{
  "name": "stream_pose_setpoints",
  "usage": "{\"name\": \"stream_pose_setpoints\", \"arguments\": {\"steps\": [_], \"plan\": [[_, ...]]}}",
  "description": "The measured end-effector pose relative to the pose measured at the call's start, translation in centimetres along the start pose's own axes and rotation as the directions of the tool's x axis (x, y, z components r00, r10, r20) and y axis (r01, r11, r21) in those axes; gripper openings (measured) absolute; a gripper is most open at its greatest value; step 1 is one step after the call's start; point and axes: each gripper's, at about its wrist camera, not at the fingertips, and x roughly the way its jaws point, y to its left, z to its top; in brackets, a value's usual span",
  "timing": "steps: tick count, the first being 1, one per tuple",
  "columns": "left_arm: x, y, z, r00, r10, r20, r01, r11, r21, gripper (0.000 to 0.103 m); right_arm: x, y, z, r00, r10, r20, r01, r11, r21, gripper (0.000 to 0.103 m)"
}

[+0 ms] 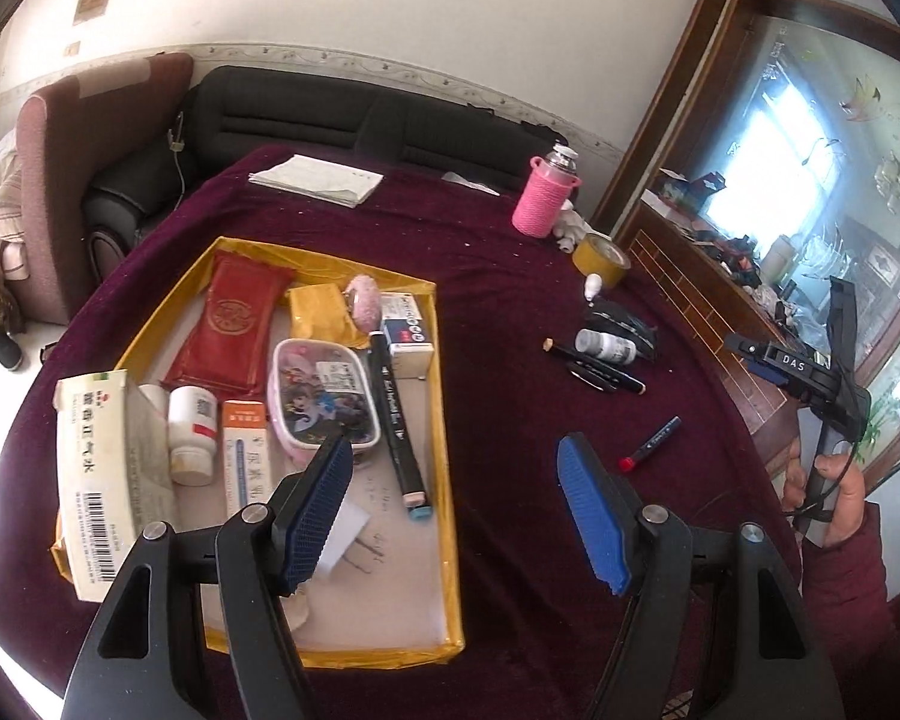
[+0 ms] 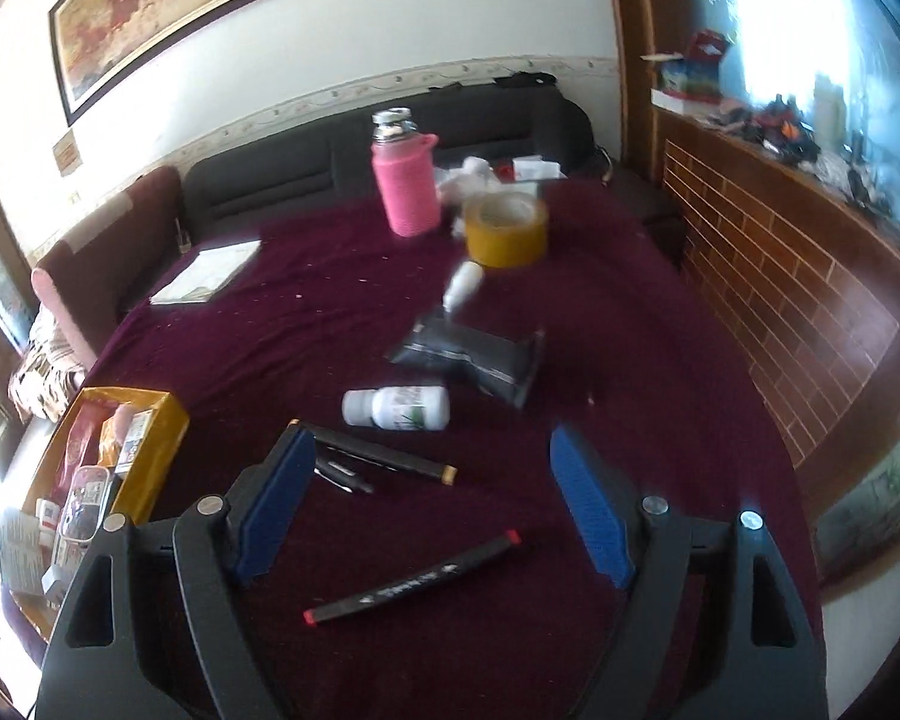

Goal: Organize objects
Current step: 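Move both grippers back to the markers on the table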

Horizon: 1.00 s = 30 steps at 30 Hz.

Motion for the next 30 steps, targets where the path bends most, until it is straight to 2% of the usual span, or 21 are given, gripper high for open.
{"name": "stream_pose_setpoints", "arguments": {"steps": [4,8,11,13,16,17,18,19,21,22,23,24,25,27,28,30], "plan": [[1.0,-1.8,-0.2,1.000,-0.015,-0.024,0.016,0.999,0.031,0.065,2.3,-3.4,-1.3,0.997,0.036,-0.073,-0.028,0.994,0.108,0.081],[1.4,-2.6,-0.7,0.999,-0.022,-0.040,0.023,0.999,0.037,0.065,5.7,-3.3,-1.3,0.984,0.112,-0.139,-0.095,0.988,0.124,0.080],[1.4,-2.8,-0.8,0.999,-0.025,-0.048,0.026,0.999,0.022,0.065,8.8,-2.3,-0.6,0.955,0.231,-0.187,-0.203,0.967,0.156,0.080],[1.3,-2.9,-0.9,0.999,-0.028,-0.044,0.029,0.999,0.017,0.065,11.1,-1.5,-0.2,0.935,0.280,-0.216,-0.241,0.952,0.190,0.080],[1.1,-2.8,-0.9,0.999,-0.025,-0.035,0.026,0.999,0.019,0.065,14.3,-0.2,-0.3,0.895,0.343,-0.286,-0.282,0.931,0.233,0.081],[1.1,-2.7,-0.8,0.999,-0.026,-0.037,0.026,0.999,0.018,0.065,15.0,0.4,-0.6,0.871,0.378,-0.314,-0.308,0.918,0.251,0.081],[1.2,-2.6,-0.9,0.999,-0.026,-0.040,0.027,0.999,0.016,0.065,15.4,1.2,-1.3,0.828,0.444,-0.343,-0.364,0.890,0.273,0.081],[1.4,-2.6,-0.9,0.999,-0.029,-0.046,0.029,0.999,0.014,0.065,15.4,2.1,-1.9,0.780,0.509,-0.363,-0.424,0.857,0.292,0.081],[2.0,-2.5,-0.8,0.998,-0.033,-0.060,0.034,0.999,0.006,0.065,14.5,4.1,-3.2,0.665,0.640,-0.385,-0.557,0.768,0.315,0.081],[2.3,-2.5,-0.8,0.997,-0.039,-0.070,0.039,0.999,0.000,0.065,13.6,4.6,-3.6,0.632,0.678,-0.375,-0.603,0.735,0.310,0.081],[2.8,-2.7,-0.7,0.995,-0.054,-0.083,0.053,0.999,-0.007,0.065,12.5,4.9,-3.8,0.617,0.700,-0.359,-0.636,0.713,0.295,0.081],[3.2,-2.9,-0.6,0.994,-0.066,-0.093,0.065,0.998,-0.009,0.065,11.5,4.9,-3.9,0.625,0.702,-0.341,-0.647,0.710,0.277,0.081],[3.7,-3.2,-0.5,0.992,-0.070,-0.102,0.070,0.998,-0.008,0.065,10.7,4.6,-3.9,0.659,0.680,-0.322,-0.631,0.733,0.254,0.081],[5.1,-4.4,-0.2,0.993,-0.035,-0.116,0.037,0.999,0.015,0.065,9.2,3.5,-3.9,0.761,0.593,-0.264,-0.558,0.805,0.201,0.081],[5.8,-5.1,-0.1,0.993,-0.015,-0.118,0.019,0.999,0.036,0.065,8.8,2.8,-3.9,0.790,0.566,-0.237,-0.532,0.824,0.194,0.081],[7.6,-7.0,0.2,0.992,0.006,-0.126,0.006,0.995,0.099,0.065,8.5,1.3,-4.0,0.823,0.535,-0.189,-0.497,0.841,0.213,0.081]]}}
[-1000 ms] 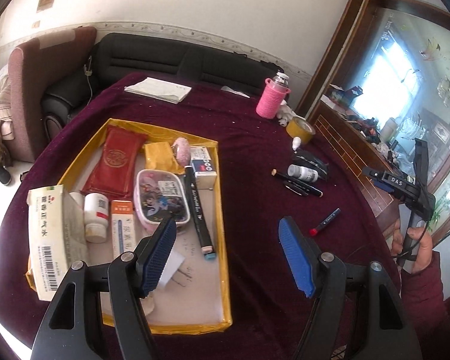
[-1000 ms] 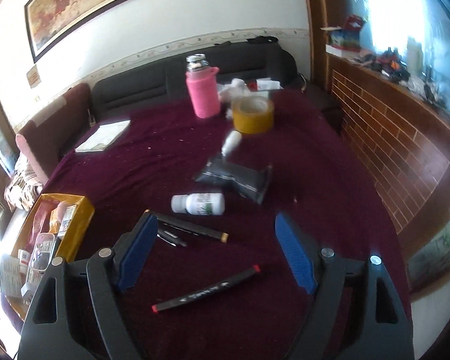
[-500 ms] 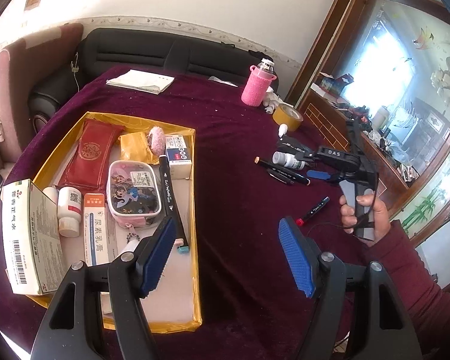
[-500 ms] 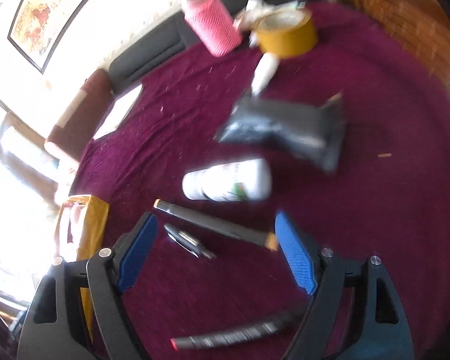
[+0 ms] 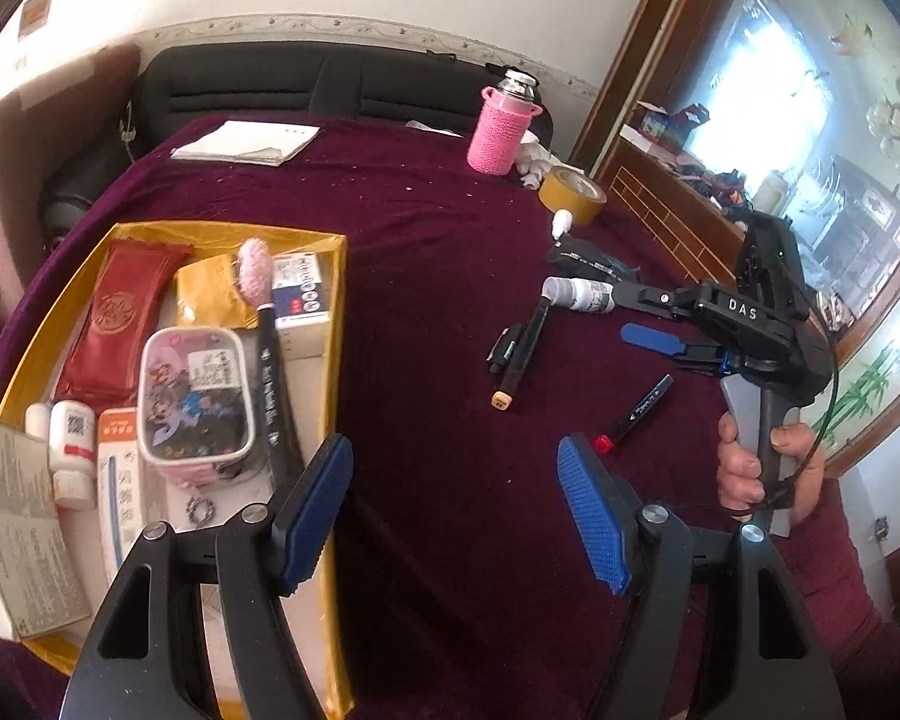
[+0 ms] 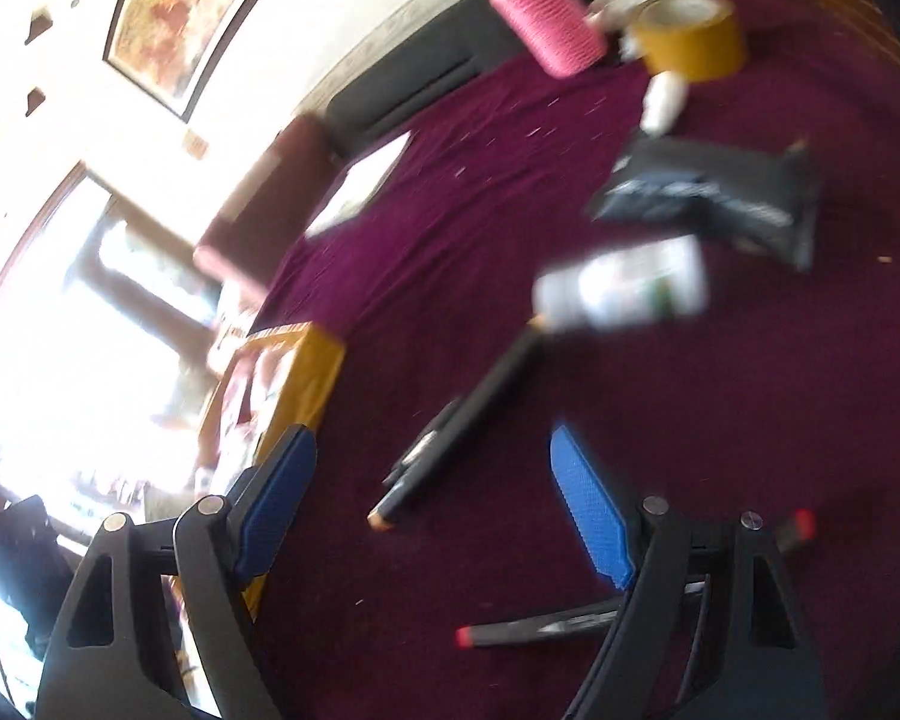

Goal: Organize objects
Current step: 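Move both grippers back to the markers on the table, then grasp a black marker with the left gripper and lift it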

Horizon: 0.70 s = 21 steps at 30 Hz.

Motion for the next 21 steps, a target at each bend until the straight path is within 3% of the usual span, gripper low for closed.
{"name": "stream_pose_setpoints", "arguments": {"steps": [4,9,13,17,21], "plan": [[4.1,-3.8,1.0,0.998,0.000,-0.063,0.007,0.995,0.102,0.065,-2.1,-2.9,-0.7,0.995,-0.012,0.104,0.004,0.997,0.079,0.081],[8.1,-7.2,3.2,0.994,-0.043,-0.098,0.060,0.983,0.173,0.065,-3.3,-6.2,-1.0,0.989,-0.024,0.146,-0.003,0.983,0.181,0.081],[12.2,-8.8,6.4,0.992,-0.039,-0.124,0.067,0.971,0.232,0.065,-4.5,-8.1,-1.1,0.982,0.043,0.184,-0.092,0.959,0.269,0.081],[17.0,-10.1,7.4,0.982,0.057,-0.178,0.000,0.952,0.305,0.065,-4.8,-8.5,-0.3,0.980,0.056,0.190,-0.112,0.948,0.296,0.081],[20.1,-11.5,6.3,0.964,0.164,-0.208,-0.059,0.898,0.435,0.057,-5.2,-8.5,-0.5,0.980,0.049,0.193,-0.107,0.948,0.300,0.081]]}}
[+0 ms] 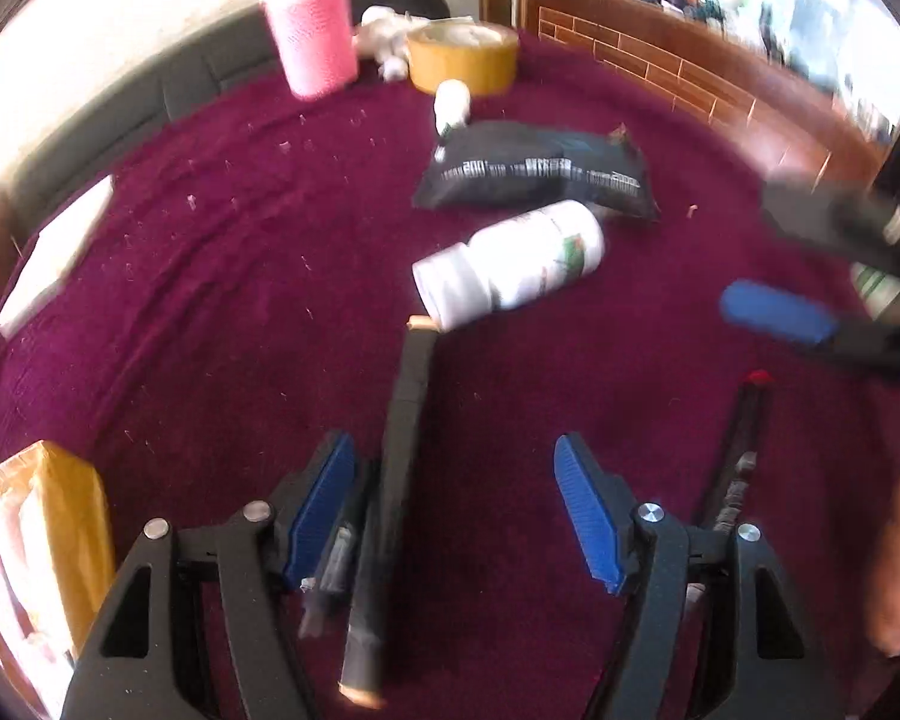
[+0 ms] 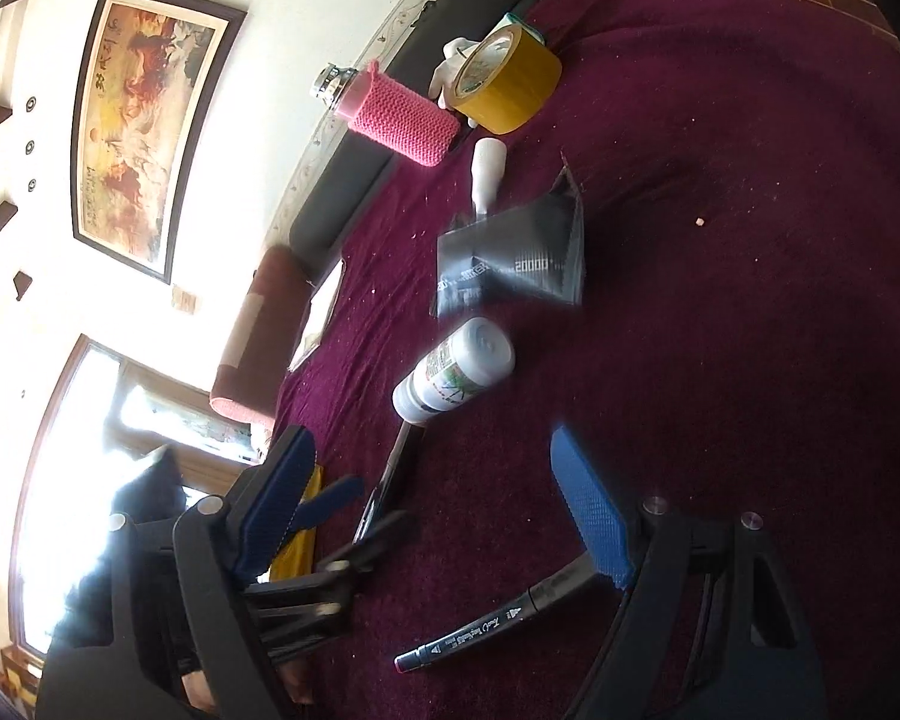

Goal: Organize objects
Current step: 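Grasp a black marker with the left gripper and lift it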

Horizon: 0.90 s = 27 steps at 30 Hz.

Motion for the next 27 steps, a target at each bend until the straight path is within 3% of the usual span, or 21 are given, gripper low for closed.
{"name": "stream_pose_setpoints", "arguments": {"steps": [1,3,4,5,9,10,14,18,23,27], "plan": [[-0.2,-0.2,-0.2,1.000,-0.014,-0.004,0.014,1.000,0.014,0.056,-0.1,0.0,0.0,1.000,-0.002,0.003,0.002,1.000,0.002,0.081],[-1.4,-0.4,-0.6,0.989,-0.144,-0.008,0.144,0.989,-0.010,0.041,0.1,-0.3,0.4,1.000,-0.003,0.009,0.003,1.000,0.007,0.081],[-1.8,-0.4,-0.9,0.981,-0.192,-0.021,0.191,0.981,-0.026,0.039,0.0,-0.4,0.5,1.000,-0.003,0.011,0.003,1.000,0.010,0.081],[-2.2,-0.6,-1.3,0.981,-0.194,-0.020,0.193,0.981,-0.028,0.039,0.1,-0.4,0.6,1.000,-0.003,0.012,0.003,1.000,0.012,0.081],[-1.5,-1.8,-2.5,0.994,-0.103,-0.034,0.103,0.995,0.014,0.039,0.4,-0.4,0.6,1.000,-0.008,0.005,0.008,1.000,0.012,0.081],[-1.7,-2.1,-2.6,0.996,-0.089,-0.009,0.090,0.996,0.019,0.039,0.4,-0.4,0.5,1.000,-0.013,0.005,0.013,1.000,0.009,0.081],[-2.1,-2.2,-3.1,0.997,-0.083,-0.004,0.083,0.997,-0.003,0.038,0.2,-0.5,0.5,0.999,-0.030,0.017,0.030,1.000,0.008,0.081],[-2.8,-3.7,-4.0,0.997,-0.073,-0.011,0.073,0.996,0.054,0.013,0.6,-0.9,0.4,0.999,-0.040,0.003,0.040,0.999,0.021,0.081],[-2.3,-4.1,-3.5,0.998,-0.052,-0.018,0.052,0.997,0.052,0.012,1.4,-1.2,0.3,0.997,-0.081,-0.013,0.081,0.996,0.024,0.081],[-1.9,-4.9,-3.4,0.999,-0.006,0.036,0.004,0.998,0.062,0.012,1.4,-0.8,0.4,0.991,-0.134,0.015,0.134,0.991,-0.007,0.081]]}}
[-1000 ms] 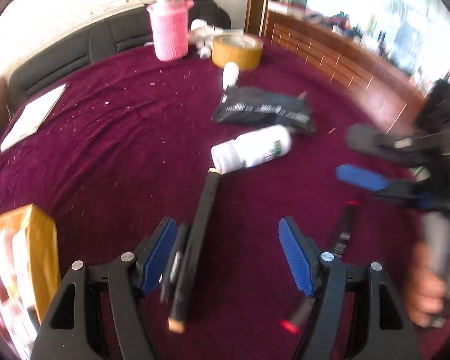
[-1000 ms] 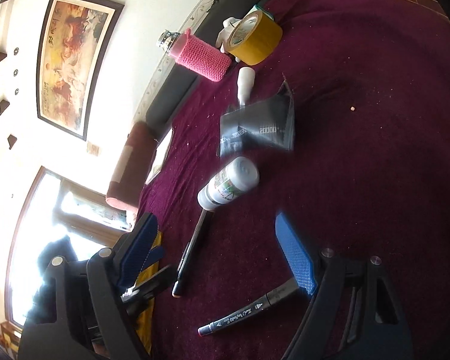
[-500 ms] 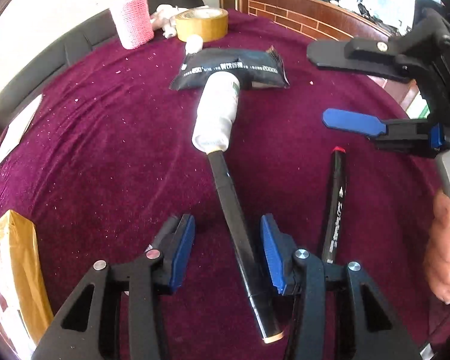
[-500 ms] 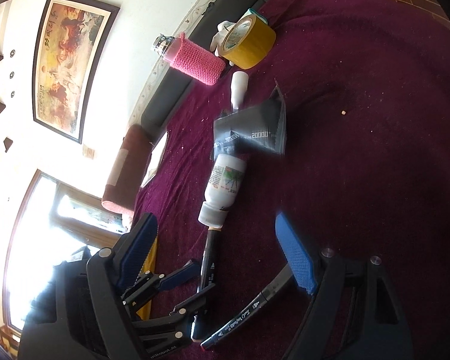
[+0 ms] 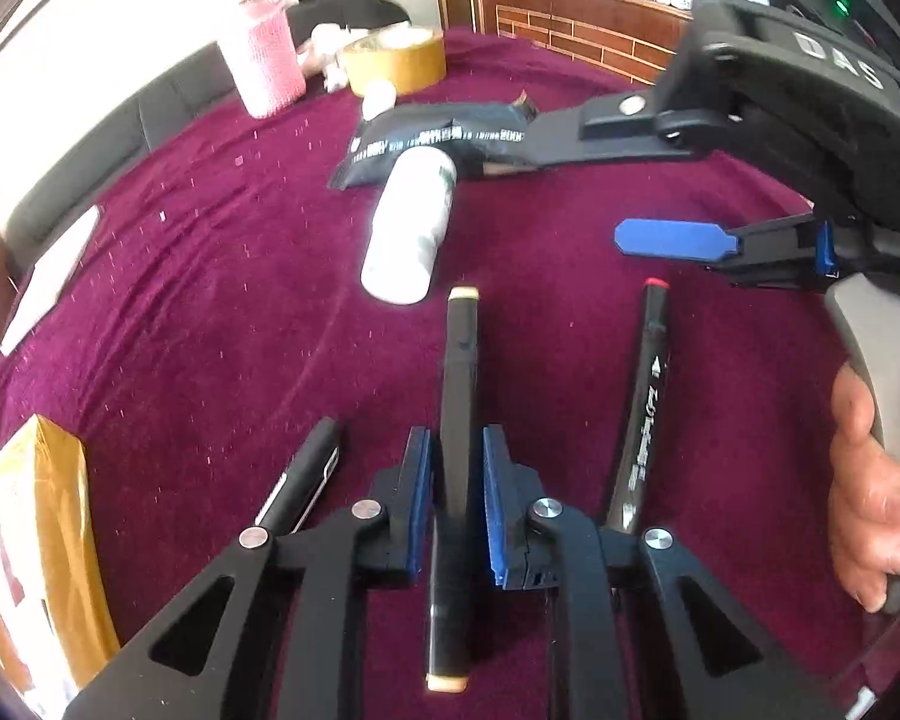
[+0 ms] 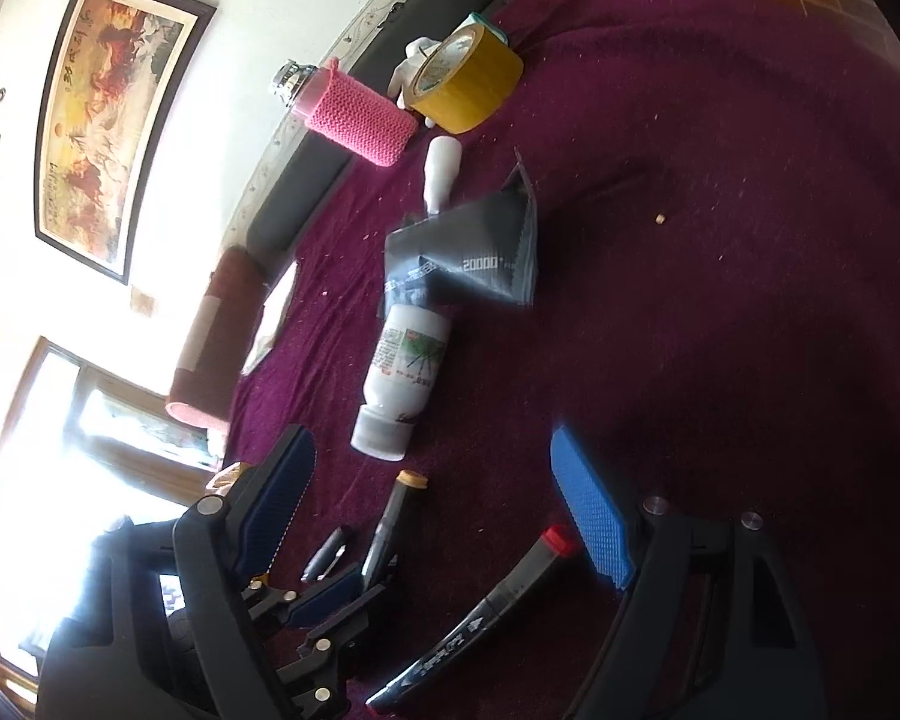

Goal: Organize objects
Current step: 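Grasp a black marker with the left gripper and lift it, then carry the black marker toward the tray while the right gripper grasps a small black pen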

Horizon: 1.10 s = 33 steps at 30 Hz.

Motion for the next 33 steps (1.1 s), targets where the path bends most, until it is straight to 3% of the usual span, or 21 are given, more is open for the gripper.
{"name": "stream_pose_setpoints", "arguments": {"steps": [2,7,12,17,23,28,33], "plan": [[-0.1,0.0,0.0,1.000,0.000,0.005,0.000,1.000,-0.022,0.010,0.0,0.1,0.0,1.000,-0.022,0.012,0.022,1.000,-0.010,0.081],[-1.6,1.4,-0.8,0.995,-0.083,0.062,0.090,0.988,-0.123,0.011,-0.4,0.1,0.2,0.997,-0.062,0.052,0.064,0.997,-0.035,0.081],[-7.1,5.0,-2.9,0.972,-0.137,0.189,0.181,0.954,-0.239,0.011,-0.8,0.1,0.3,0.993,-0.084,0.078,0.088,0.995,-0.051,0.081],[-13.8,8.7,-6.8,0.947,-0.067,0.315,0.166,0.939,-0.301,0.011,-0.3,0.3,0.1,0.991,-0.115,0.074,0.120,0.990,-0.075,0.081],[-18.0,13.6,-12.6,0.934,0.008,0.357,0.151,0.897,-0.416,0.011,0.6,2.6,-1.2,0.982,-0.179,0.063,0.188,0.965,-0.181,0.081],[-18.9,16.0,-16.1,0.931,0.025,0.363,0.166,0.859,-0.485,0.011,1.0,7.2,-4.4,0.994,-0.070,-0.084,0.050,0.974,-0.219,0.081],[-18.1,17.4,-17.9,0.923,-0.013,0.384,0.228,0.823,-0.521,0.011,5.8,12.3,-8.2,0.959,-0.168,-0.228,0.080,0.934,-0.348,0.079]]}}
